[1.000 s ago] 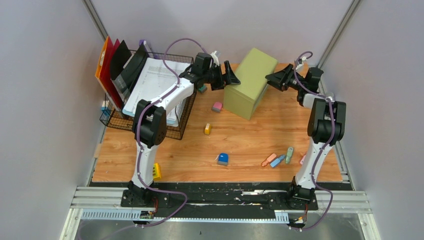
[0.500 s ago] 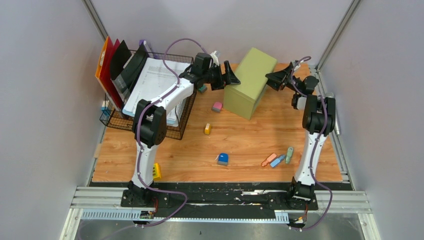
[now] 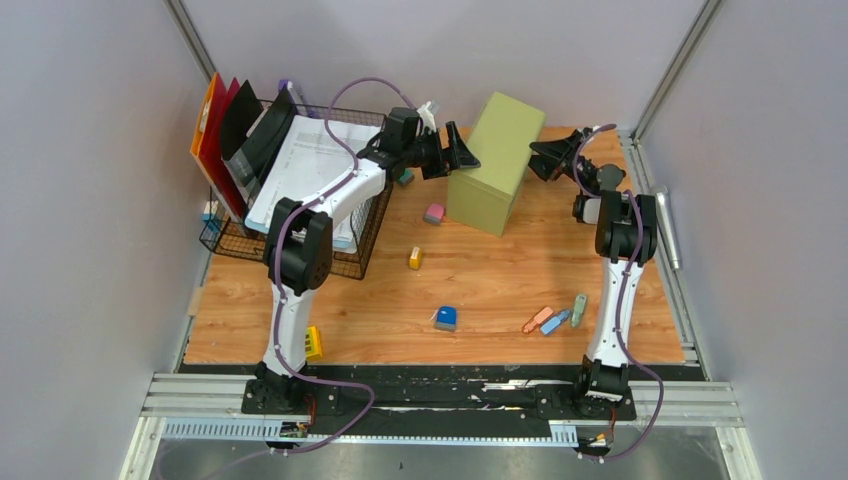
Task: Organize the desk
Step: Open the drawer in the storage box.
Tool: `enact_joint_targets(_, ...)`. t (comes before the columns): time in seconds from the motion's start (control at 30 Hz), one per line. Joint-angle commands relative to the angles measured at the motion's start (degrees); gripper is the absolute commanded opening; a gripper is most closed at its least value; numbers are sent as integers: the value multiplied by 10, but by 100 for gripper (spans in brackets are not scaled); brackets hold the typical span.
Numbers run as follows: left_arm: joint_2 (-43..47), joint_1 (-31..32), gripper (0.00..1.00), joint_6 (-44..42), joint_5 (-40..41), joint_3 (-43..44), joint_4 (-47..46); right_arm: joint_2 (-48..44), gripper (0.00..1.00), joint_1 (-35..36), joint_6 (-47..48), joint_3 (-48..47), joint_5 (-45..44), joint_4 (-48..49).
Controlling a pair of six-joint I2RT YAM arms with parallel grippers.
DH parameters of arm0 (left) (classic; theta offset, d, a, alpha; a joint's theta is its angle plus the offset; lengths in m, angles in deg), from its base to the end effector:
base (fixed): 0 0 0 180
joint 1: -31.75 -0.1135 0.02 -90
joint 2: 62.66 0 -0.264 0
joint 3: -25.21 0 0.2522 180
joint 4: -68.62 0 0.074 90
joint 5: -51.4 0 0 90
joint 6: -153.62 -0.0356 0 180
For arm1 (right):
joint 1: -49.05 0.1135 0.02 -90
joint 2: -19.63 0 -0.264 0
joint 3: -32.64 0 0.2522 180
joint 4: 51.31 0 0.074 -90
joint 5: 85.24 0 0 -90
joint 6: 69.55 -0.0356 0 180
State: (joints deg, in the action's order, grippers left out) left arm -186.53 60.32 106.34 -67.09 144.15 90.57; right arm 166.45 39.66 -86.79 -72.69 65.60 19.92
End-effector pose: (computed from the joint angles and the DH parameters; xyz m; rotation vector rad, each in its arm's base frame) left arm 0.4418 -0.2599 0.2634 0.0696 2.2288 -1.2432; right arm 0.5074 -0.0524 0.1362 0.3675 1.5939 1.9372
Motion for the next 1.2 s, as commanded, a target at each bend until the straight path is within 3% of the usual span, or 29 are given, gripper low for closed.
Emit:
enact_joint_targets(0.0,-36,24,96,-16,-33,-27,77,-19,0,14,-1,28,-32,103)
enact_joint_targets(0.4,-50,24,96,-36,13,4,136,-157,0,-19,204,130,4,-146)
enact_joint_targets(0.77,-48,24,96,-54,47,27,170,-247,0,-25,461,74,12,-496)
enact_joint_targets(1.17,-50,20,96,-55,52,36,181,-294,0,-46,617,42,-23,-692)
